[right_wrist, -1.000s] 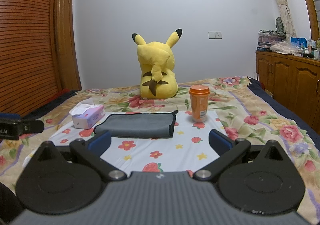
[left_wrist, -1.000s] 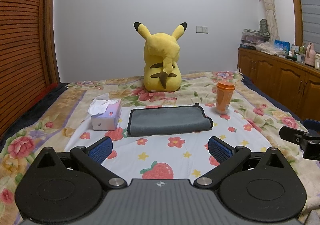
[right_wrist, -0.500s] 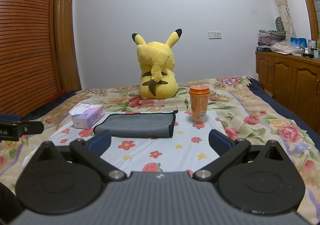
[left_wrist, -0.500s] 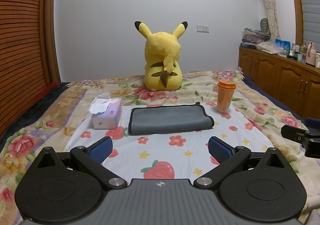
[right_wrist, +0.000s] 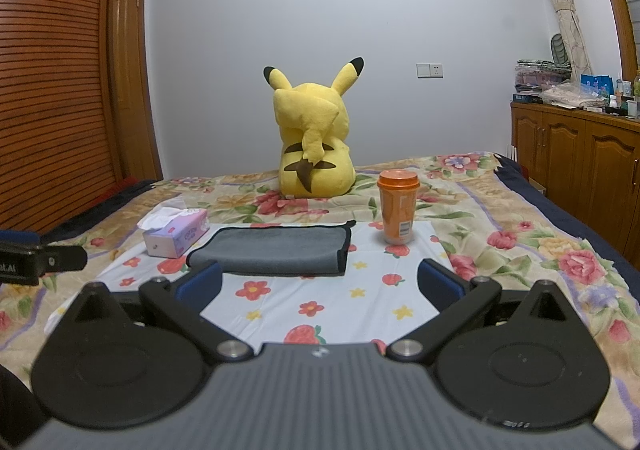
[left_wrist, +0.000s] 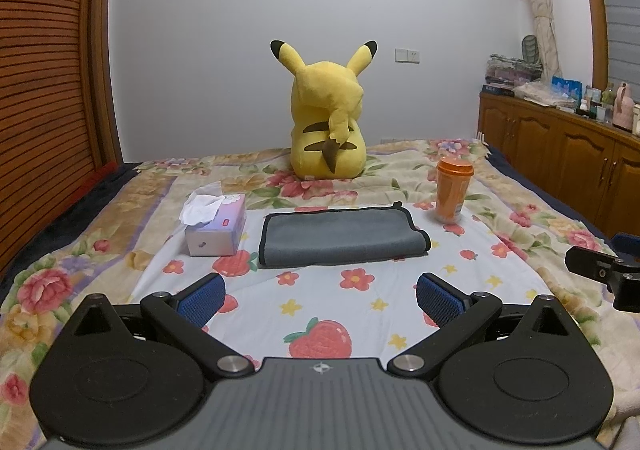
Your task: Fold towel
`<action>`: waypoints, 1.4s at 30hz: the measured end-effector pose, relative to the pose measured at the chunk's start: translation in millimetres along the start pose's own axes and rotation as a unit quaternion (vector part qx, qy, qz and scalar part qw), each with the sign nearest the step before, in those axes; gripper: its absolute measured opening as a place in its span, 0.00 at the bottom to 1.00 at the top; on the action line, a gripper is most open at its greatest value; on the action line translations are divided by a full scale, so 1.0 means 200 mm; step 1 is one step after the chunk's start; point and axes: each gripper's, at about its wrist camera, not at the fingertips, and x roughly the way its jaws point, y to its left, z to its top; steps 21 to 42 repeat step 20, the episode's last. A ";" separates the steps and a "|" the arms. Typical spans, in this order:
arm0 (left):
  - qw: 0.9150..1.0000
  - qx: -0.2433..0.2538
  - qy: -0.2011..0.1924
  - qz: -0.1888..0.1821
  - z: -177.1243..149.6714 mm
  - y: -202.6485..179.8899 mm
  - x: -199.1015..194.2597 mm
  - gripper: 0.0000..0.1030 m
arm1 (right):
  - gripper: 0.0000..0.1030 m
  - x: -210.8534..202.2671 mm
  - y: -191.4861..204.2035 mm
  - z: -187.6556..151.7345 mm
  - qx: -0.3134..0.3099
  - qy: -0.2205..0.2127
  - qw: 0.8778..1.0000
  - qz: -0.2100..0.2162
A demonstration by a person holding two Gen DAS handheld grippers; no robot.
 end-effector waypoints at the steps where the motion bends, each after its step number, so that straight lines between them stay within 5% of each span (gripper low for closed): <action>1: 1.000 0.000 0.000 0.000 0.00 0.00 0.00 1.00 | 1.00 0.00 0.00 0.00 0.000 0.000 1.000 0.000; 42: 1.000 0.001 0.002 0.002 -0.03 0.04 0.01 1.00 | 1.00 0.00 0.00 0.00 0.000 0.000 1.000 0.000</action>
